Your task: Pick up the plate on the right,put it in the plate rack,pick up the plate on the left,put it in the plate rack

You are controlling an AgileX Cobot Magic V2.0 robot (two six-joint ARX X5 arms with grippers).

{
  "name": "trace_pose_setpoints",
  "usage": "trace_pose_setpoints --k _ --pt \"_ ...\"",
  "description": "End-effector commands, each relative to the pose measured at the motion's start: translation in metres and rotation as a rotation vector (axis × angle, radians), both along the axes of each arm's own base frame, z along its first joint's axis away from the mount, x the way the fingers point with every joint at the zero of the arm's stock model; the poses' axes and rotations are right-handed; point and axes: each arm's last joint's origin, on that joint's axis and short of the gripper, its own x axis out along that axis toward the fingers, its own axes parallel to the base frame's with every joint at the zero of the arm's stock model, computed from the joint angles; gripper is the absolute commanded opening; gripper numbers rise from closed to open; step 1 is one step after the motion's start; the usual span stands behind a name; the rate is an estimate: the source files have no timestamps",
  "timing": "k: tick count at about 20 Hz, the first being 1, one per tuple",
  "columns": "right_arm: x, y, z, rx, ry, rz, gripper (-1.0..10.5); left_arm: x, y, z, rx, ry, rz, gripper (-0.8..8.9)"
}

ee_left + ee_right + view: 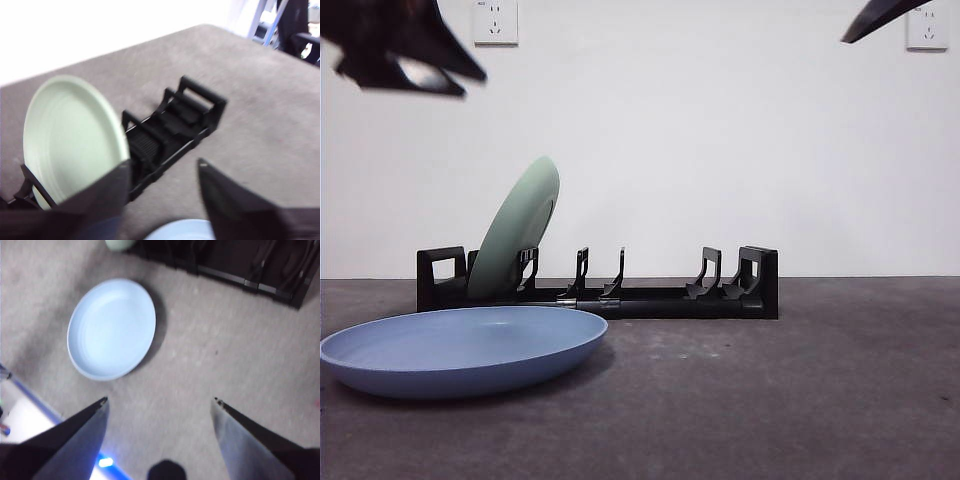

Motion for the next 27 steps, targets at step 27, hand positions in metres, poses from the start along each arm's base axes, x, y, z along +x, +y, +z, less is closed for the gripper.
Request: trace_pose_setpoints --k 27 --pt "0.097 0.159 -0.198 -0.107 0.272 0.145 3.5 -0.215 0.021 0.041 0.31 -0.128 -0.041 4.79"
